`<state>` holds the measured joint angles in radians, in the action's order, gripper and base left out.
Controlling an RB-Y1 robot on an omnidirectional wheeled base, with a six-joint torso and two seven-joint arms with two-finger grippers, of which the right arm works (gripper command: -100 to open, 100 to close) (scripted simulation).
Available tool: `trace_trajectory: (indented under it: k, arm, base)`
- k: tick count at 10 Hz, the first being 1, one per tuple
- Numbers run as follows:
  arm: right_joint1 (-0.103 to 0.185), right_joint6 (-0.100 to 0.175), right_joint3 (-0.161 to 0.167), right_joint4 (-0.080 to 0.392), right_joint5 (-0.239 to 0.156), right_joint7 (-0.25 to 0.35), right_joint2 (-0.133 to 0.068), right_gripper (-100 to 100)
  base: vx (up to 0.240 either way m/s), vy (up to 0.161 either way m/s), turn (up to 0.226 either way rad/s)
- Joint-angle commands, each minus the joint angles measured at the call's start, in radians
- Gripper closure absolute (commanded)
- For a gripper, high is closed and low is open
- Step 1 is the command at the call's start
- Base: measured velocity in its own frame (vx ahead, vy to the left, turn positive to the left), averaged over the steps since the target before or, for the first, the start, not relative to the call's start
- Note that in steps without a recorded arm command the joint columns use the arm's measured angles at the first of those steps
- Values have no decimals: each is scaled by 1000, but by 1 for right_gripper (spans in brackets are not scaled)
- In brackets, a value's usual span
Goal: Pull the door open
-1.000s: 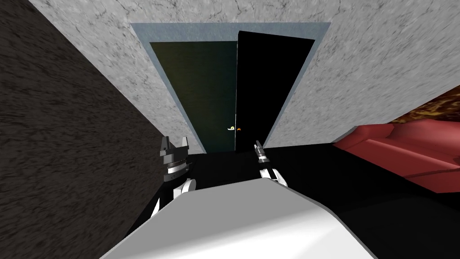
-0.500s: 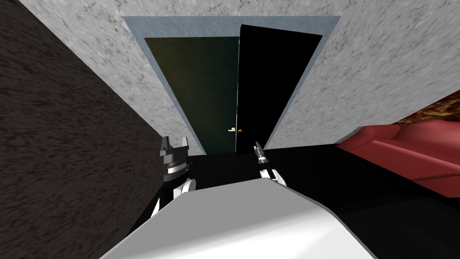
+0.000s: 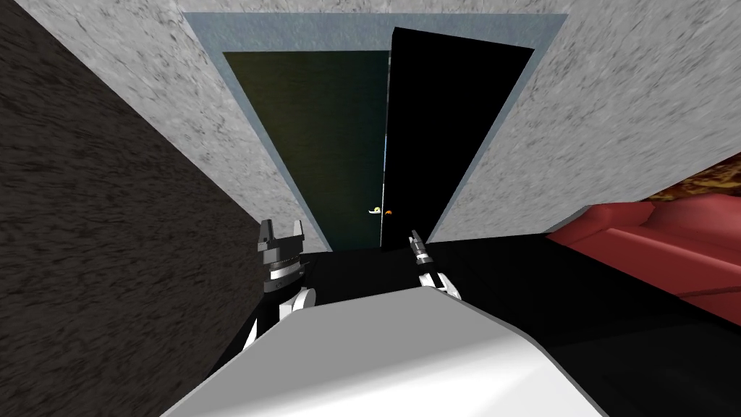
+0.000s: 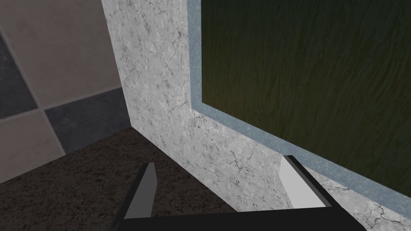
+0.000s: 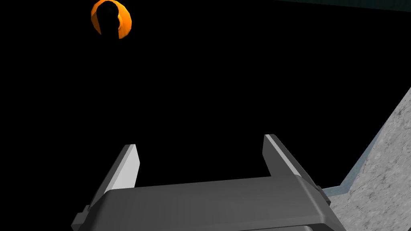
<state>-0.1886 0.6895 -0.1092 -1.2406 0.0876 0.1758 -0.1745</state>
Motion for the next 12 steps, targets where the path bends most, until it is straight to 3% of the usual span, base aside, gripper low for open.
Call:
trace_trajectory:
  k: [1, 12]
  arm:
    - [13, 14, -2, 38, 2, 10, -4, -100]
    - [93, 83, -16, 264, 14, 67, -32, -100]
  base:
    - [96, 17, -1]
    - [101, 22, -1]
